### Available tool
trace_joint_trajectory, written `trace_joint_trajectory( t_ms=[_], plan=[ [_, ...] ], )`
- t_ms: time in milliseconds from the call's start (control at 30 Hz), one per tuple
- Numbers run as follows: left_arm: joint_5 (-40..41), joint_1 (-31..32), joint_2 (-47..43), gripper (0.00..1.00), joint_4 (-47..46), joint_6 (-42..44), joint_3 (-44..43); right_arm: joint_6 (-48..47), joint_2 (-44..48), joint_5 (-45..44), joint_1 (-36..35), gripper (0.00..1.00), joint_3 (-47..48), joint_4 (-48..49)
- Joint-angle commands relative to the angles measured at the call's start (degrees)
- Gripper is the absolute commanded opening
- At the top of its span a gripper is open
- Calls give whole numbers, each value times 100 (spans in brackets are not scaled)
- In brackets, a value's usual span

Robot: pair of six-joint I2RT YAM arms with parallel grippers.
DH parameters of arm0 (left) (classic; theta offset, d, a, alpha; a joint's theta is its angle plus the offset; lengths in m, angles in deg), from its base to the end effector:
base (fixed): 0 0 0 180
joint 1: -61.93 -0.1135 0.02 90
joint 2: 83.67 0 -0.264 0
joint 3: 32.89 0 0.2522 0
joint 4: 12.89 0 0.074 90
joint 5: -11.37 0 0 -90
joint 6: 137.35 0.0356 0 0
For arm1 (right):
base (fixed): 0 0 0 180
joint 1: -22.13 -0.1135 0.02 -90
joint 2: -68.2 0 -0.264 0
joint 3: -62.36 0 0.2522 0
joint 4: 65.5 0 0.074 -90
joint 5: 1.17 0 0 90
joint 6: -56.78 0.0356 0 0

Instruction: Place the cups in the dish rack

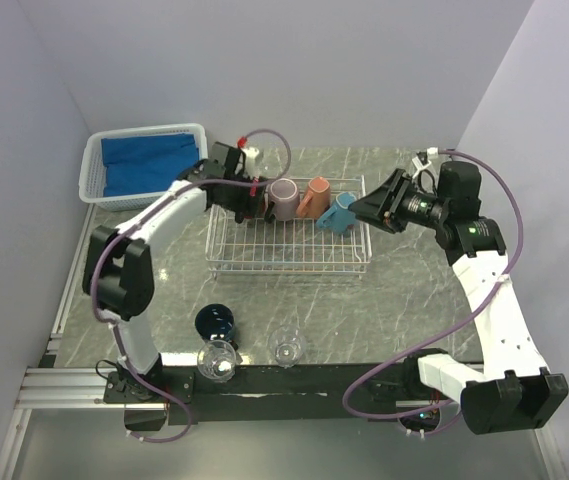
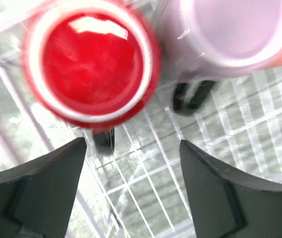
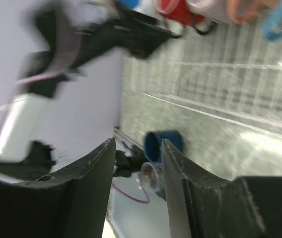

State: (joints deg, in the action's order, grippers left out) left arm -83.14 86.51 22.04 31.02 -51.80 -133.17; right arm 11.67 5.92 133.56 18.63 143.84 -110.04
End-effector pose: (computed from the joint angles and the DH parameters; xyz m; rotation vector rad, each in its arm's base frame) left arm 0.3752 -0.1747 0.2607 0.4642 2.4104 -0.3215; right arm 0.2232 0.0387 0.3876 0.2255 2.1110 1.3040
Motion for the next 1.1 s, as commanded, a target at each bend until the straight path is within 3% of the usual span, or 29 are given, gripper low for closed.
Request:
trace_joint_trajectory(
  t_ms=[0, 67, 200, 433, 633, 1067],
  plan=[
    [-444, -85, -1192, 88, 298, -144, -927, -1119, -64, -657, -315, 51, 391, -1366],
    [-812, -111, -1614, 89, 342, -162, -1138, -1314, -222, -1000, -614, 52, 443, -1657],
    [-1479, -504, -2369, 92, 290, -240, -1253, -1807, -802, -2220, -2166, 55, 934, -2377],
    [-2018, -1376, -3687, 94, 535, -109, -61, -2405, -2952, -2969, -3768, 58, 2874, -3381],
    [-1976, -1886, -4462, 94, 772, 93, 1065, -2634, -4395, -2883, -4544, 58, 4405, -3742],
    [-1359, -1983, -4691, 92, 272, -258, 2087, -2713, -4951, -3198, -5467, 59, 4328, -3680]
  ],
)
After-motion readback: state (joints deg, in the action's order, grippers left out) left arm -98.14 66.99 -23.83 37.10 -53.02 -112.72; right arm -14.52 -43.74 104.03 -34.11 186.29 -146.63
